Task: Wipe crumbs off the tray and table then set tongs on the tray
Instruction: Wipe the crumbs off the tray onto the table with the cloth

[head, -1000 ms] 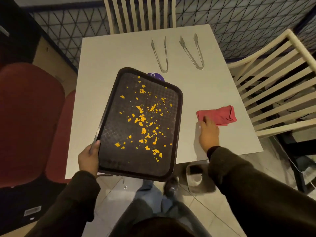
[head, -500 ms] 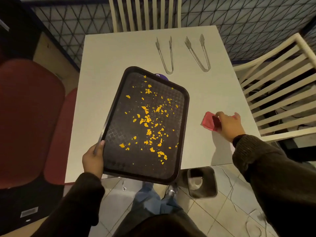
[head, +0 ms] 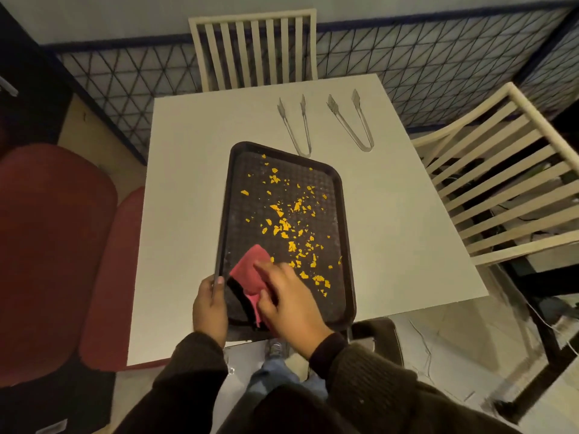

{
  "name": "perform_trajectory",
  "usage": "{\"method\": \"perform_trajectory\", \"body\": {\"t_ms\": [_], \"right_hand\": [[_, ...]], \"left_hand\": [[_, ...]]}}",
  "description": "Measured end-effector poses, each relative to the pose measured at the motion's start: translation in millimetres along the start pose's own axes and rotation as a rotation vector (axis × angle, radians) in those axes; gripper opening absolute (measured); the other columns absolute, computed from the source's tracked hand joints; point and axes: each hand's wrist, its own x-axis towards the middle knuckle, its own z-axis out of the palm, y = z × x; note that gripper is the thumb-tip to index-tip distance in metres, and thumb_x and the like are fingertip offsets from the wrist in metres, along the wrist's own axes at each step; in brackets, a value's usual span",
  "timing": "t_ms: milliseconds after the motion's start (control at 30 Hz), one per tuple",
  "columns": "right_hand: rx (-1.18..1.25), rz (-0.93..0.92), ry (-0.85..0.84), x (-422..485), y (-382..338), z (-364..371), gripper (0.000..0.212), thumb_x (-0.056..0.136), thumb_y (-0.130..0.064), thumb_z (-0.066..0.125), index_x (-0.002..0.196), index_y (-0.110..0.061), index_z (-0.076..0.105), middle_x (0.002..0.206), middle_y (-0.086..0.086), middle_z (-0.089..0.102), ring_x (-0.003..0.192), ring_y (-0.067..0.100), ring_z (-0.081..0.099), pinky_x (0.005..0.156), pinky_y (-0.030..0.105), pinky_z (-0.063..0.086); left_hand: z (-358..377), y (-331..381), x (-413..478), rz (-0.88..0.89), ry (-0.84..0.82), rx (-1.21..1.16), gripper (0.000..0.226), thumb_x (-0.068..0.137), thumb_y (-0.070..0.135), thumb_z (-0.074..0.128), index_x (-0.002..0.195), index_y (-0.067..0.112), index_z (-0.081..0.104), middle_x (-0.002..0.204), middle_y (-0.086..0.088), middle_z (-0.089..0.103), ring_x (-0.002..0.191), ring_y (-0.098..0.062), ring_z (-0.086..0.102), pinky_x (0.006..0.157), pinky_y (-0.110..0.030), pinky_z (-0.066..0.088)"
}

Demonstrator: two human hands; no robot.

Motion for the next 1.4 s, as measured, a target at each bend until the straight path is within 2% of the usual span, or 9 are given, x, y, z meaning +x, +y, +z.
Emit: {"method": "perform_trajectory", "body": {"t_ms": [200, 267, 433, 600, 800, 967, 1100, 1233, 1400], "right_hand": [[-0.170, 0.001, -0.076, 3, 15, 31, 0.045, 0.089, -0.018, 0.045, 0.134, -0.022, 0.046, 0.111, 0.011, 0.048, 0.095, 0.028, 0.052, 0.077, 0.034, 0.044], [-0.176, 0.084, -0.054, -1, 32, 22, 0.047, 0.087, -0.012, 0.049, 0.133, -0.022, 0.047, 0.114, 0.008, 0.048, 0.096, 0.025, 0.053, 0.080, 0.034, 0.047], [-0.197, 0.404, 0.055, -12, 80, -15, 0.044, 0.089, -0.007, 0.049, 0.131, -0.020, 0.047, 0.118, 0.006, 0.047, 0.099, 0.023, 0.057, 0.092, 0.032, 0.048], [-0.166, 0.217, 0.068, -6, 40, -21, 0.046, 0.089, -0.013, 0.052, 0.134, -0.020, 0.046, 0.127, 0.004, 0.047, 0.107, 0.021, 0.054, 0.095, 0.032, 0.046], [-0.183, -0.025, -0.043, 11, -12, 19, 0.045, 0.085, -0.025, 0.047, 0.130, -0.019, 0.047, 0.113, 0.011, 0.048, 0.098, 0.031, 0.054, 0.076, 0.043, 0.051], [-0.225, 0.073, -0.068, 19, 18, 24, 0.045, 0.087, -0.014, 0.050, 0.132, -0.020, 0.048, 0.113, 0.010, 0.049, 0.098, 0.029, 0.054, 0.081, 0.040, 0.050], [-0.210, 0.260, 0.012, 17, 52, 4, 0.040, 0.091, -0.009, 0.047, 0.129, -0.020, 0.051, 0.113, 0.004, 0.049, 0.088, 0.018, 0.056, 0.086, 0.035, 0.052], [-0.205, 0.461, 0.122, 20, 73, -24, 0.032, 0.089, -0.005, 0.045, 0.117, -0.016, 0.054, 0.109, 0.005, 0.049, 0.089, 0.025, 0.059, 0.083, 0.037, 0.053], [-0.112, 0.280, 0.200, 34, 30, -37, 0.032, 0.087, -0.009, 0.051, 0.117, -0.017, 0.058, 0.127, 0.002, 0.049, 0.105, 0.022, 0.056, 0.093, 0.035, 0.048]], "left_hand": [[-2, 0, -4, 0.003, -0.014, 0.029, 0.032, 0.105, 0.025, 0.035, 0.121, 0.005, 0.055, 0.102, -0.010, 0.062, 0.098, -0.029, 0.061, 0.089, -0.035, 0.050], [-4, 0, -3, -0.013, -0.016, 0.037, 0.034, 0.105, 0.030, 0.035, 0.123, 0.009, 0.054, 0.104, -0.007, 0.060, 0.102, -0.030, 0.061, 0.096, -0.043, 0.052], [-6, 1, -2, -0.044, -0.041, 0.055, 0.040, 0.105, 0.035, 0.033, 0.134, 0.012, 0.049, 0.112, -0.002, 0.055, 0.111, -0.026, 0.056, 0.105, -0.044, 0.047], [-8, 2, 0, -0.020, -0.063, 0.069, 0.046, 0.104, 0.037, 0.034, 0.144, 0.019, 0.044, 0.139, -0.007, 0.056, 0.130, -0.030, 0.052, 0.111, -0.049, 0.043], [-12, 12, 2, 0.004, -0.062, 0.073, 0.032, 0.102, 0.027, 0.043, 0.133, 0.022, 0.048, 0.108, -0.007, 0.066, 0.105, -0.033, 0.065, 0.096, -0.048, 0.052], [-17, 12, 0, 0.098, -0.128, 0.180, 0.041, 0.104, 0.033, 0.037, 0.143, 0.024, 0.046, 0.124, -0.007, 0.065, 0.114, -0.029, 0.062, 0.100, -0.045, 0.052], [-17, 7, -3, 0.067, -0.118, 0.217, 0.042, 0.105, 0.032, 0.034, 0.145, 0.023, 0.045, 0.130, -0.011, 0.062, 0.120, -0.033, 0.059, 0.101, -0.042, 0.050], [-17, 14, -8, 0.094, -0.139, 0.272, 0.045, 0.106, 0.031, 0.031, 0.150, 0.028, 0.035, 0.132, -0.007, 0.061, 0.122, -0.031, 0.058, 0.102, -0.038, 0.048], [-21, 20, -5, 0.120, -0.134, 0.313, 0.047, 0.105, 0.030, 0.032, 0.152, 0.033, 0.029, 0.127, -0.009, 0.064, 0.115, -0.033, 0.061, 0.099, -0.042, 0.051]]}}
